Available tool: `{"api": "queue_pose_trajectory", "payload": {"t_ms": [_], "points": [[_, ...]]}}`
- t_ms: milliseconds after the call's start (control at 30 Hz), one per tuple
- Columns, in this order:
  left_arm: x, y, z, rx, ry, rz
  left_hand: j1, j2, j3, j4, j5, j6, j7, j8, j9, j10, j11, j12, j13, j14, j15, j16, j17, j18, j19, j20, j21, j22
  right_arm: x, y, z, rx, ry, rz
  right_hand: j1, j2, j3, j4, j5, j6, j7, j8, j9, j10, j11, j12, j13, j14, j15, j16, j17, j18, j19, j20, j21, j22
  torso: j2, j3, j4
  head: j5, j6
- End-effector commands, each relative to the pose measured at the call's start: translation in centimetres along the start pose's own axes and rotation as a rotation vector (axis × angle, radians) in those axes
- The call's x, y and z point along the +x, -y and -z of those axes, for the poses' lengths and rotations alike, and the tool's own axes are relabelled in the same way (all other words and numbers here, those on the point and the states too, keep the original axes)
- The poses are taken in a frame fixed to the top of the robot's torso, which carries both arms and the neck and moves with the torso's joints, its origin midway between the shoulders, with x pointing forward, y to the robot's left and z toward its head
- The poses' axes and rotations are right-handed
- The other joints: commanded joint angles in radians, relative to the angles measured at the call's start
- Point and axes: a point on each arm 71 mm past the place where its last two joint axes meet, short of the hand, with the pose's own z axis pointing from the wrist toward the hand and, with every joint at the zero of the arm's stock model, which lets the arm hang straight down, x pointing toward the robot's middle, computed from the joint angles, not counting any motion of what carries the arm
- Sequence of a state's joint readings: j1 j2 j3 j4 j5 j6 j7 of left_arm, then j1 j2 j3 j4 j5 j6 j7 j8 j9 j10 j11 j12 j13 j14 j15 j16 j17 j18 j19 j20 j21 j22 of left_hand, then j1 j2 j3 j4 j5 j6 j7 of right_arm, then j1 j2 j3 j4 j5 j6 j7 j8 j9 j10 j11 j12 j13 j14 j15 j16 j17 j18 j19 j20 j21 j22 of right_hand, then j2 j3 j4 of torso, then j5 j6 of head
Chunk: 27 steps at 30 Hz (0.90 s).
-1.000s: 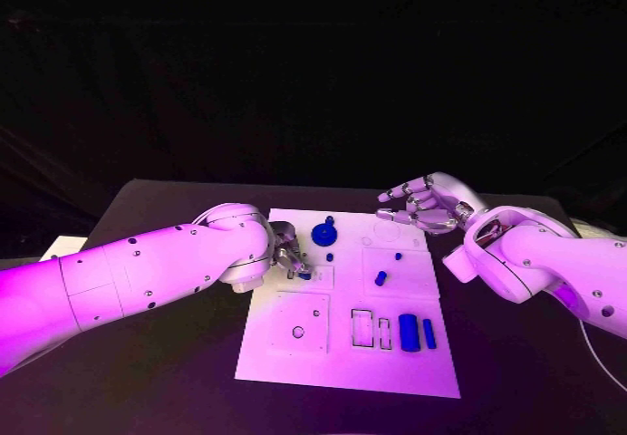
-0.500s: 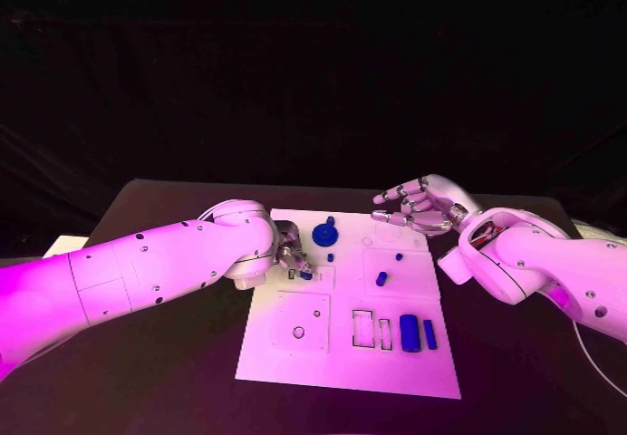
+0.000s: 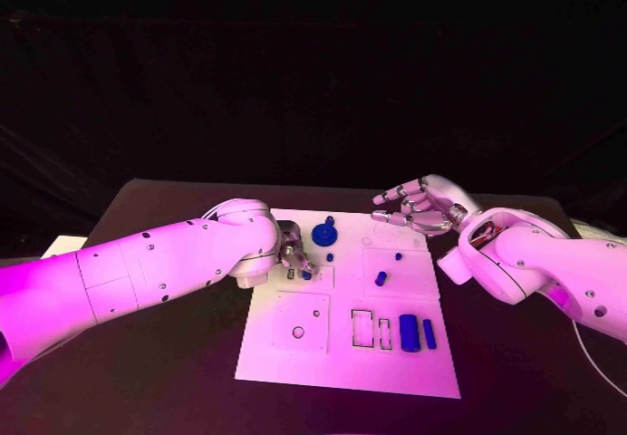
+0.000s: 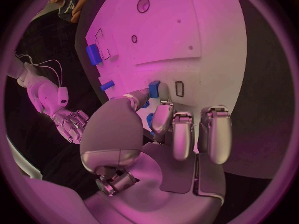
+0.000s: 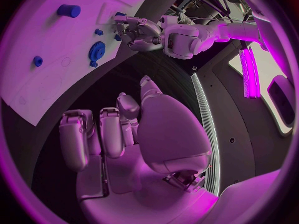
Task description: Assemble the parts on the task board
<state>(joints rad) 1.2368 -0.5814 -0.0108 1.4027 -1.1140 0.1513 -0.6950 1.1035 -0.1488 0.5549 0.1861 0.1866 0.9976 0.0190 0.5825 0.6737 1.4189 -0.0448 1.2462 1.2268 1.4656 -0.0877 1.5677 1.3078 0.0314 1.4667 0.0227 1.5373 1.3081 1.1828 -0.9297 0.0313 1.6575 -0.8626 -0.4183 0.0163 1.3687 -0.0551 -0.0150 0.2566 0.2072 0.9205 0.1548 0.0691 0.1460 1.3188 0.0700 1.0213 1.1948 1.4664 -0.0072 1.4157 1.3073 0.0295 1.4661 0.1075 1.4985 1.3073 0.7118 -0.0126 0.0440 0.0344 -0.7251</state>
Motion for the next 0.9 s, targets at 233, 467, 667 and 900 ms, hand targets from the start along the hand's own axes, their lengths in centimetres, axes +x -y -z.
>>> {"api": "queue_pose_trajectory", "payload": {"t_ms": [233, 467, 667, 900], "points": [[1.31, -0.02, -0.34, -0.029, -0.068, -0.031, -0.042, 0.001, -0.043, 0.028, -0.003, 0.015, -0.003, 0.001, 0.009, 0.009, -0.004, 0.011, 0.01, 0.105, -0.01, 0.003, 0.263, -0.02, 0.079, -0.007, 0.008, 0.22, 0.13, 0.0, 0.07, -0.003, -0.019, 0.002, -0.003, 0.008, -0.009, 0.001, 0.01, 0.009, 0.0, 0.003, 0.002, 0.002, -0.003, -0.001, -0.001, 0.053, 0.0, -0.006, 0.026, 0.007, -0.005, -0.003, -0.006, 0.126, -0.001, 0.0008, 0.0012, -0.002, -0.003], [1.29, -0.05, -0.37, -0.031, -0.067, -0.031, -0.051, 0.005, -0.055, 0.037, -0.003, 0.018, -0.004, 0.002, 0.011, 0.01, -0.005, 0.014, 0.013, 0.105, -0.01, 0.003, 0.263, -0.021, 0.08, -0.007, 0.009, 0.222, 0.09, 0.01, 0.1, -0.002, -0.018, 0.002, -0.004, 0.008, -0.01, 0.001, 0.011, 0.01, 0.0, 0.003, 0.002, 0.002, -0.003, -0.001, -0.002, 0.053, 0.0, -0.006, 0.026, 0.007, -0.006, -0.003, -0.007, 0.126, -0.001, 0.0002, 0.001, -0.002, -0.002], [1.23, -0.19, -0.4, -0.035, -0.065, -0.03, -0.066, 0.007, -0.077, 0.053, -0.003, 0.023, -0.005, 0.004, 0.016, 0.014, -0.006, 0.02, 0.019, 0.105, -0.011, 0.003, 0.263, -0.021, 0.081, -0.008, 0.01, 0.224, 0.04, 0.04, 0.13, -0.002, -0.016, 0.003, -0.005, 0.008, -0.012, 0.002, 0.012, 0.01, 0.0, 0.003, 0.002, 0.001, -0.003, -0.003, -0.003, 0.052, 0.0, -0.007, 0.025, 0.007, -0.007, -0.003, -0.007, 0.124, -0.001, -0.0001, 0.0009, -0.002, -0.003], [1.05, -0.5, -0.37, -0.039, -0.049, -0.019, -0.156, -0.007, -0.212, 0.104, -0.008, 0.033, -0.007, 0.009, 0.025, 0.02, -0.007, 0.027, 0.029, 0.105, -0.012, 0.003, 0.263, -0.023, 0.084, -0.009, 0.013, 0.229, -0.03, 0.09, 0.17, -0.002, -0.015, 0.003, -0.008, 0.008, -0.017, 0.005, 0.014, 0.009, 0.0, 0.002, 0.003, 0.0, -0.003, -0.005, -0.005, 0.051, 0.0, -0.011, 0.02, 0.008, -0.009, -0.003, -0.01, 0.121, -0.001, -0.0008, 0.0015, -0.003, -0.003]]}}
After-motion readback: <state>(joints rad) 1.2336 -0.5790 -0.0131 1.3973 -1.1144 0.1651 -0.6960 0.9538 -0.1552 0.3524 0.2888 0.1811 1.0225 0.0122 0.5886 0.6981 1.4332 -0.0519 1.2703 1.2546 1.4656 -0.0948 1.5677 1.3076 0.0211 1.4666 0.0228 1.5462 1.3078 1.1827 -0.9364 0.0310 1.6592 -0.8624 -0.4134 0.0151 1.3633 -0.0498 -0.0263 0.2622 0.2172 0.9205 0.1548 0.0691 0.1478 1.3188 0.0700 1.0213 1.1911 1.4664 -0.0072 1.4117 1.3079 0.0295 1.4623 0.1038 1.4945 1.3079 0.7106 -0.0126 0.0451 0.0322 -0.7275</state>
